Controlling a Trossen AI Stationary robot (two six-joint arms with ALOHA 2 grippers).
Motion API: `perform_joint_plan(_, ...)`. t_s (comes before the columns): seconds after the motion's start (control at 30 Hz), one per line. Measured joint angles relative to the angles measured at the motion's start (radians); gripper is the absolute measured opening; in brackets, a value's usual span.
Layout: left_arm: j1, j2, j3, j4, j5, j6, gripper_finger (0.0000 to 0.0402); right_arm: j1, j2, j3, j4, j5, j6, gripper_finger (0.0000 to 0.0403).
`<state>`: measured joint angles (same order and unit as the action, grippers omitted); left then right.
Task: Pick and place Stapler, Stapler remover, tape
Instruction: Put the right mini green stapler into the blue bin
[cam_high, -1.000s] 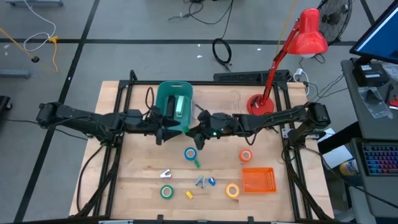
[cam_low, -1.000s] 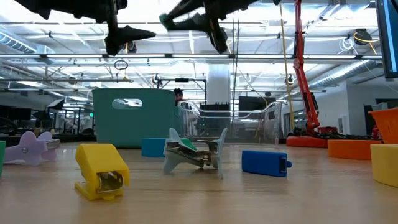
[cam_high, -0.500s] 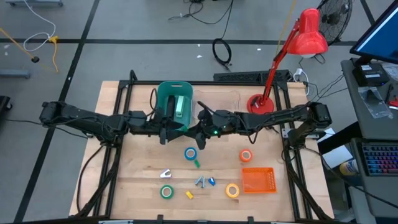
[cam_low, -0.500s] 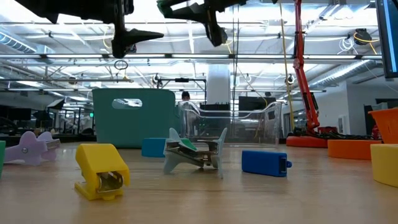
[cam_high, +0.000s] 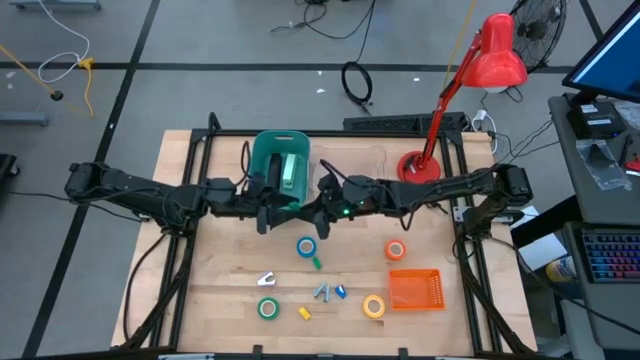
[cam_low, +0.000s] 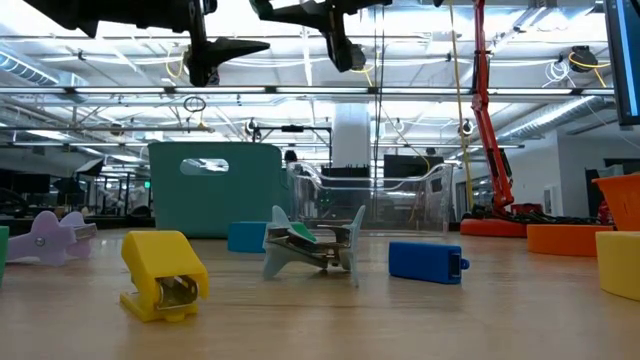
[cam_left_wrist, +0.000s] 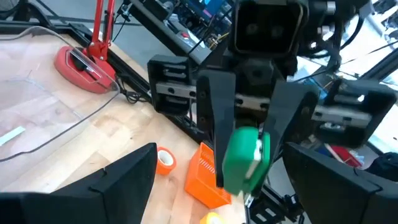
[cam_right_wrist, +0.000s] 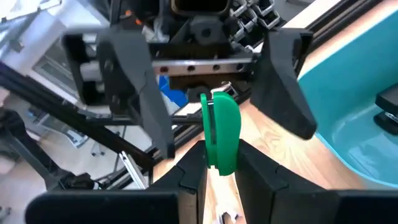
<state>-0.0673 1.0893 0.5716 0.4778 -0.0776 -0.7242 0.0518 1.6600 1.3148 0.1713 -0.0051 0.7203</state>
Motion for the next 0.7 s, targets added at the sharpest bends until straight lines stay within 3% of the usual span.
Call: perform_joint_plan(0.7, 0.002, -0.001, 0.000, 0.057, -0.001, 0.075, 0.0351, 0.000, 0.000, 0.000, 0.032, -0.001, 0.070, 0.0059)
